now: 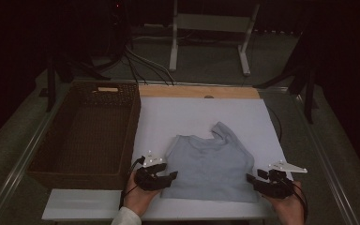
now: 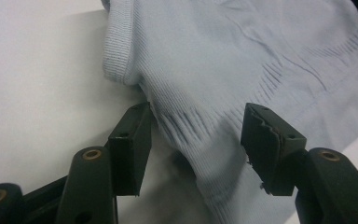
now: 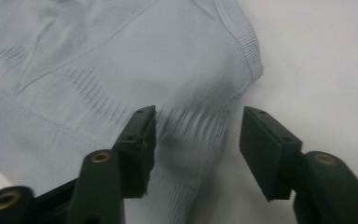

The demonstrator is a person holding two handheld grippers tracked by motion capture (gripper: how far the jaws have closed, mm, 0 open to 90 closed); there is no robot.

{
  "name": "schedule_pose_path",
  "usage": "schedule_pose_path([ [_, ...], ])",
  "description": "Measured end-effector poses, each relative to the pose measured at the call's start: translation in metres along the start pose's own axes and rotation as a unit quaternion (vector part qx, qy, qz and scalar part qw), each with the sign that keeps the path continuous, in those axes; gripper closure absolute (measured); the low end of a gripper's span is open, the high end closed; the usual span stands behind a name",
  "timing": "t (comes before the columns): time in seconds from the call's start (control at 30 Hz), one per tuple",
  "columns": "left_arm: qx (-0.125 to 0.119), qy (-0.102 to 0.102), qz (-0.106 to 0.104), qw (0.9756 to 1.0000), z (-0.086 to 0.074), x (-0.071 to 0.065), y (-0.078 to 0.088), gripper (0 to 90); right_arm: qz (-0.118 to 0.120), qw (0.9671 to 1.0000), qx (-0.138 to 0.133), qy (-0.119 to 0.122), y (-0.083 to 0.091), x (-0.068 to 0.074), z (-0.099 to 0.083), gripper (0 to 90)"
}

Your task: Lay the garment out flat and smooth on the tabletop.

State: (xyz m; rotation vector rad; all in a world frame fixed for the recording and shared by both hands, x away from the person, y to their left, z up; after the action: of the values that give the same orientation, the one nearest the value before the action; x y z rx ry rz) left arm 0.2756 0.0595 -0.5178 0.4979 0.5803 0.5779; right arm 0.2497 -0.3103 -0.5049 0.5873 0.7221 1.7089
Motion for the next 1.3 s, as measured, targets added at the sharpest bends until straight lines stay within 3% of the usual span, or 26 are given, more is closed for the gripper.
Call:
schedule_pose_path([
  [0.1, 0.004, -0.001, 0.0, 1.0, 0.0, 0.001, -0.003, 47.0, -0.001, 1.0, 0.008, 0.003, -0.006, 0.0, 0.0, 42.8],
  [0.3, 0.011, -0.005, 0.003, 0.9999, 0.001, 0.0, -0.008, 62.1, -0.006, 0.9993, 0.035, 0.009, -0.019, -0.001, 0.0, 46.8],
  [0.4, 0.014, -0.005, 0.005, 0.9999, 0.001, 0.0, -0.009, 68.8, -0.007, 0.9982, 0.055, 0.022, -0.023, 0.002, -0.003, 56.8],
  [0.53, 0.019, -0.003, 0.004, 0.9998, 0.0, 0.001, -0.011, 74.5, -0.001, 0.9976, 0.065, 0.022, -0.024, 0.003, -0.004, 64.1],
  [0.57, 0.019, -0.002, 0.002, 0.9998, 0.001, 0.001, -0.012, 76.0, 0.002, 0.9974, 0.068, 0.021, -0.025, 0.003, -0.004, 67.5],
  [0.6, 0.02, -0.002, 0.001, 0.9998, 0.001, 0.0, -0.013, 78.8, 0.008, 0.997, 0.073, 0.022, -0.025, 0.003, -0.004, 76.5],
  [0.8, 0.022, 0.0, -0.004, 0.9998, 0.002, 0.0, -0.015, 82.5, 0.012, 0.997, 0.073, 0.023, -0.021, 0.003, -0.004, 85.8],
  [1.3, 0.019, 0.011, -0.031, 0.9993, 0.003, -0.009, -0.017, 82.6, 0.0, 0.998, 0.061, 0.017, -0.006, -0.006, -0.009, 86.4],
])
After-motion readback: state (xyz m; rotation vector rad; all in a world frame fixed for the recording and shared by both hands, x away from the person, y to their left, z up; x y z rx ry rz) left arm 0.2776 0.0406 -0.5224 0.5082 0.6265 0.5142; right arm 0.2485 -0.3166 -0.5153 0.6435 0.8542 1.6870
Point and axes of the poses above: each handheld gripper's, and its own axes: y roughly backward along the jaws, z roughly out of its top, x roughly to its left, the point moved 3 cm from there along -y, roughly forward along the jaws, and after that the axes turned 10 degrees about -z, right-handed, at the moved point
